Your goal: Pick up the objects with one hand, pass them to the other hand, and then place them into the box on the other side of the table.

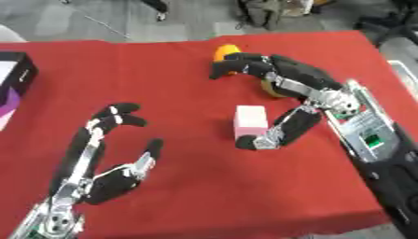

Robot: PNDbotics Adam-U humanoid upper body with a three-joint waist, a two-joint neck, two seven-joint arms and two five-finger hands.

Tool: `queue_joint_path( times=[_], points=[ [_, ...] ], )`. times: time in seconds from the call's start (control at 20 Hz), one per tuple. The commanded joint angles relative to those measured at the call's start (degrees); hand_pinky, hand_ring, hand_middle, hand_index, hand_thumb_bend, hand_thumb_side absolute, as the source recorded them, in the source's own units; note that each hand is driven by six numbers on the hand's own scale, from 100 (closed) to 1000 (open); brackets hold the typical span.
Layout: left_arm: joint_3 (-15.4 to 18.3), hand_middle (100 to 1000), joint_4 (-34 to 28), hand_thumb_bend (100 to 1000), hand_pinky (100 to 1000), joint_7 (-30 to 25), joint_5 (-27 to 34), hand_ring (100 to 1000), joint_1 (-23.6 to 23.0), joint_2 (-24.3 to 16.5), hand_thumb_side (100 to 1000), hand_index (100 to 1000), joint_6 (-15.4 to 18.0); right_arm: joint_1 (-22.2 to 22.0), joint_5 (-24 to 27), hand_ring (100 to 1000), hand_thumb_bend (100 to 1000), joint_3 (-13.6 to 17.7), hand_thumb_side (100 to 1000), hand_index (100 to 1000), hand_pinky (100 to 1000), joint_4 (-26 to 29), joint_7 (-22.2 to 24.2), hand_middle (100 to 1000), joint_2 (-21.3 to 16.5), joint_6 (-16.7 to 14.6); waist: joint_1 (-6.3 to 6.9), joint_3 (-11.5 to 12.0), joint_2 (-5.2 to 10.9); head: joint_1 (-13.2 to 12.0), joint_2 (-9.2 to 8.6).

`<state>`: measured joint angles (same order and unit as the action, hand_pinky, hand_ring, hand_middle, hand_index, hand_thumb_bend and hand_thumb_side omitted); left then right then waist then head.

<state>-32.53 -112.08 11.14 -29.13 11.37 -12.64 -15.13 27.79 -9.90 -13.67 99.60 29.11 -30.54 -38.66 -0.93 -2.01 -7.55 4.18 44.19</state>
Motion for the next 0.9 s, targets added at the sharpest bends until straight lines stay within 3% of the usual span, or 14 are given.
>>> queue_joint_path(
  times=[0.05, 0.9],
  points=[
    [0.1, 803, -0.69, 323, 930, 0.03, 0.22, 896, 0.37, -0.05, 572, 691, 0.08, 1.01, 0.72, 893, 444, 0.49, 395, 1000, 990, 1.33, 2.05, 819, -1.75, -1.87, -0.02, 0.01, 1.08, 0.02, -0.21],
    [0.25, 836, -0.65, 322, 933, 1.11, 0.41, 898, 0.35, -0.12, 577, 692, -0.61, 0.88, 1.24, 886, 438, 0.6, 399, 1000, 989, 1.33, 2.45, 800, -1.83, -1.41, -0.03, 0.15, 1.12, 0.15, -0.12]
  ],
)
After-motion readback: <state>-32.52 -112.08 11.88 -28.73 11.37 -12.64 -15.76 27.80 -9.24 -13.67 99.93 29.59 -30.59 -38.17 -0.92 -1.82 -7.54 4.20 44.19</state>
